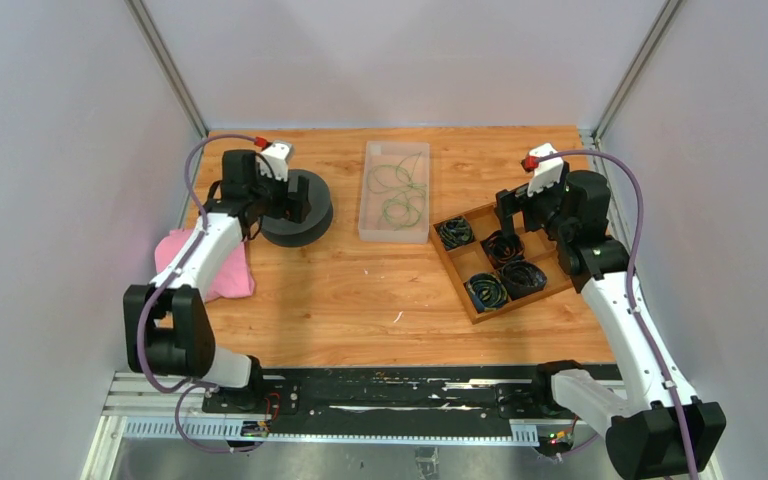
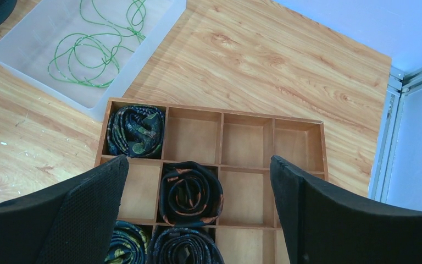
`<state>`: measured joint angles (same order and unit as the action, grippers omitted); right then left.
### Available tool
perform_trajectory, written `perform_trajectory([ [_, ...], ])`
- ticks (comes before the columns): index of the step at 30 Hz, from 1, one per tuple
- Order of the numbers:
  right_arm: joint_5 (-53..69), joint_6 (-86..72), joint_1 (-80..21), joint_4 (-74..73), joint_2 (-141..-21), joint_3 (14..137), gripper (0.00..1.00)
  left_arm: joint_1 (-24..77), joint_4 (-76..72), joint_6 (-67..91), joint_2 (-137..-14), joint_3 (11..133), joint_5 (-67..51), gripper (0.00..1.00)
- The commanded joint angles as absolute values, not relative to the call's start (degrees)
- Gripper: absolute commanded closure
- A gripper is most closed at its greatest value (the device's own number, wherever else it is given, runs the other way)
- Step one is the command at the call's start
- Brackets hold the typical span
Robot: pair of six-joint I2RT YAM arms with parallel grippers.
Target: Wrap the cables
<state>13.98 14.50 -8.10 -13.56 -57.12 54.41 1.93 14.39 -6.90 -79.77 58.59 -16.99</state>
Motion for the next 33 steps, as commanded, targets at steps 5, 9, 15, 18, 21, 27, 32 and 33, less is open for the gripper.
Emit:
perform_trajectory([
  [5,14.92,15.99,-7.89,-13.07,-57.52,53.09,0.01,5.76,19.71,-9.9,-89.79,65.67,-14.26,0.01],
  [9,14.97,16.13,-7.9,-13.51,-58.17,53.35,0.01,6.83,19.66,-10.57,-93.4,67.78,-12.97,0.02],
  [15,15.42,16.32,-7.91,-13.76,-58.51,53.37,0.01,8.09,21.23,-10.72,-98.34,71.07,-12.56,0.02],
  [18,15.2,16.42,-7.87,-13.8,-58.68,53.35,0.01,8.6,21.2,-10.81,-99.95,71.64,-11.78,0.02],
  [21,15.5,16.59,-7.84,-13.83,-58.95,53.29,0.01,8.85,21.3,-10.76,-101.13,72.31,-12.08,0.02],
  [27,15.77,16.92,-7.89,-14.07,-59.41,53.35,0.01,10.24,21.89,-11.25,-102.59,72.75,-10.49,0.02],
  [32,16.16,17.11,-7.91,-14.12,-59.56,53.26,0.01,10.71,21.81,-11.54,-103.92,72.66,-8.28,0.02],
  [33,16.25,17.16,-7.9,-14.15,-59.61,53.33,0.01,10.72,21.66,-11.61,-103.99,72.35,-8.09,0.0],
])
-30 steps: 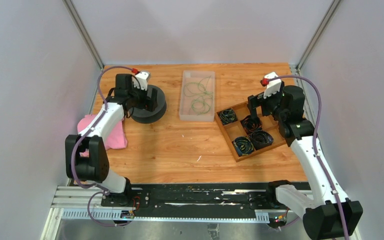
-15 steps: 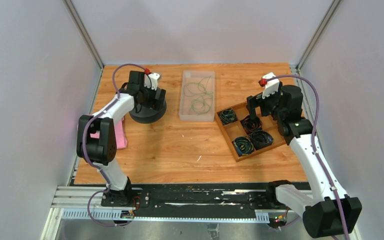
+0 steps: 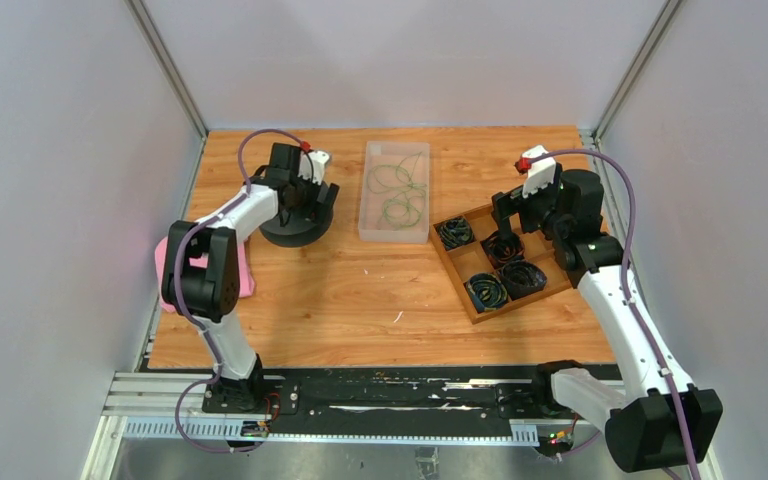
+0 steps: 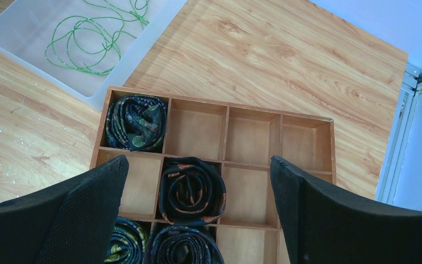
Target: Wrap the cables
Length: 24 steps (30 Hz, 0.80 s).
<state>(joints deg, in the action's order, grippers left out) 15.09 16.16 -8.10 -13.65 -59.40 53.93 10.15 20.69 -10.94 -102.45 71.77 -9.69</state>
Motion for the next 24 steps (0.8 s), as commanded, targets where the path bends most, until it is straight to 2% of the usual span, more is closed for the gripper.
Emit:
perform_trajectory([
  [1,16.26,17.22,-7.91,-14.16,-59.67,53.3,0.01,10.72,21.78,-11.76,-103.88,72.15,-8.27,0.01],
  [7,16.43,17.39,-7.9,-14.33,-59.91,53.28,0.01,10.79,24.28,-14.24,-99.12,67.16,-12.11,0.12],
  [17,17.15,17.44,-7.95,-14.3,-61.33,53.1,0.01,11.16,27.62,-21.99,-84.98,51.96,-15.75,0.18],
  [24,17.51,17.26,-8.0,-14.57,-63.48,53.35,0.01,13.0,28.49,-27.91,-77.1,45.95,-21.75,0.21],
])
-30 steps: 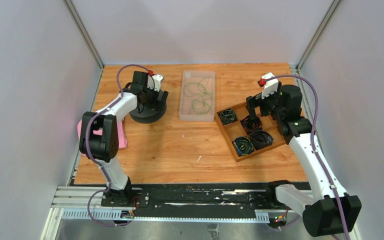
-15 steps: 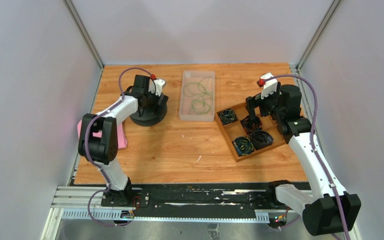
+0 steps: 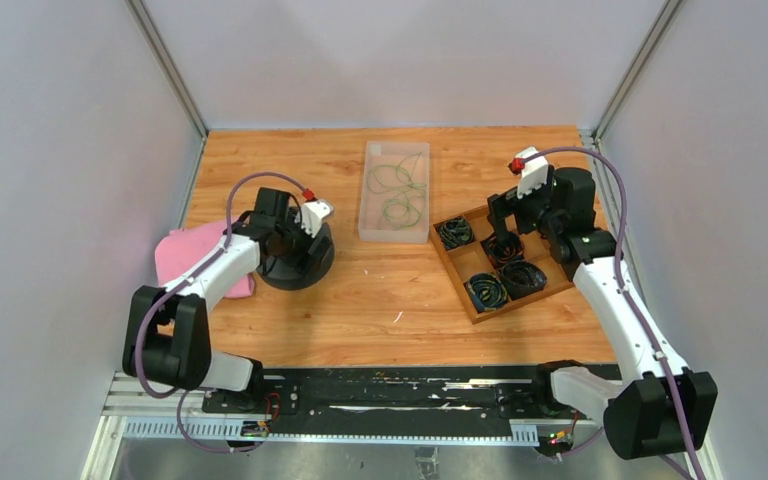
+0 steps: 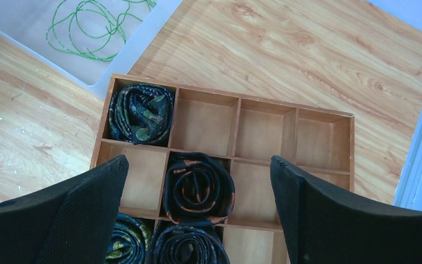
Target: Wrap the cables
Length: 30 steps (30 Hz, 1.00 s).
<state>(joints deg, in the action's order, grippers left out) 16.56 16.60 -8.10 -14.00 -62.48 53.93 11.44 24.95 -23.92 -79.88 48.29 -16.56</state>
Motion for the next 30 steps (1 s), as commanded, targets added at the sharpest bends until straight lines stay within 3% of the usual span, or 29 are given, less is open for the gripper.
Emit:
perform_trajectory([
  [1,17.43,17.23,-7.95,-14.57,-63.55,53.39,0.01,13.27,28.52,-28.7,-76.13,45.38,-22.69,0.21],
  [16,16.8,17.57,-8.0,-14.37,-64.96,53.34,0.01,24.92,31.03,-38.83,-67.17,39.91,-37.17,0.22],
  [26,17.37,15.49,-9.31,-13.93,-67.24,54.92,0.04,36.65,26.61,-33.39,-72.25,41.14,-32.76,0.21],
  [30,18.47,17.3,-12.52,-15.17,-71.9,58.25,0.05,37.7,24.39,-31.91,-70.42,40.39,-31.28,0.13],
])
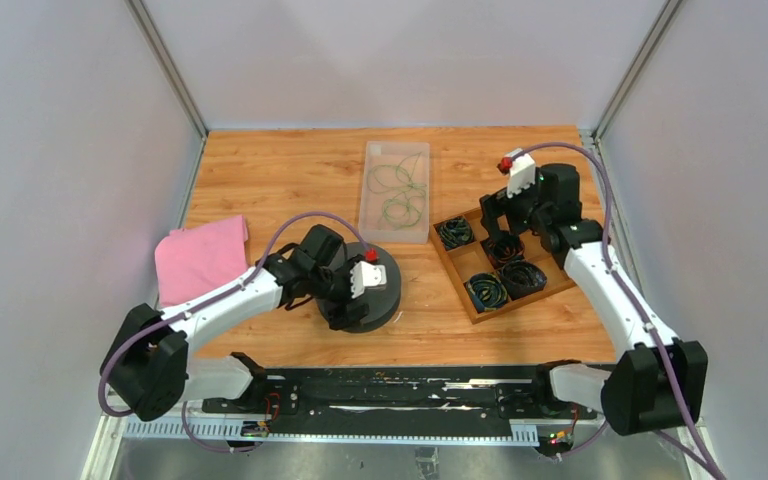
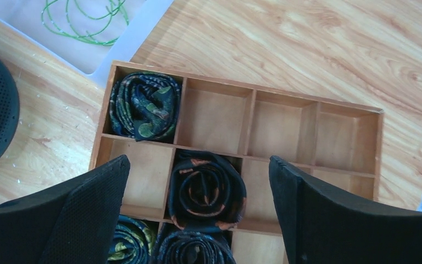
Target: Wrap the cables
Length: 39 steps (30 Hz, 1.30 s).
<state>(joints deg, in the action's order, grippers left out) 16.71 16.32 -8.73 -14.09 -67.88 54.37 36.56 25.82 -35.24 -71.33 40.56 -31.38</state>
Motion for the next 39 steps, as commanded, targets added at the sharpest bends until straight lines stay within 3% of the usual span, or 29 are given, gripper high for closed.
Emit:
perform_trajectory([
  [1,17.71,18.48,-14.03,-15.76,-73.65,59.56,0.06,37.7,23.82,-31.83,-69.8,40.08,-30.95,0.1],
  [4,16.23,21.74,-17.65,-17.27,-79.12,64.52,0.1,37.72,22.96,-31.59,-68.48,40.01,-30.85,0.0],
  [11,21.74,23.66,-22.28,-21.76,-95.44,81.82,0.16,36.84,25.91,-30.6,-66.53,44.2,-31.18,0.02],
  [14,21.3,25.94,-24.0,-26.13,-103.37,90.66,0.24,33.56,26.24,-28.91,-65.19,46.61,-34.06,0.02],
  [24,17.57,36.76,-26.63,-32.07,-124.36,109.35,0.3,21.0,32.61,-23.78,-67.02,53.99,-46.03,0.02],
  [39,9.79,43.43,-27.77,-31.28,-133.09,116.03,0.39,20.6,30.8,-23.2,-66.47,52.36,-45.31,0.02],
])
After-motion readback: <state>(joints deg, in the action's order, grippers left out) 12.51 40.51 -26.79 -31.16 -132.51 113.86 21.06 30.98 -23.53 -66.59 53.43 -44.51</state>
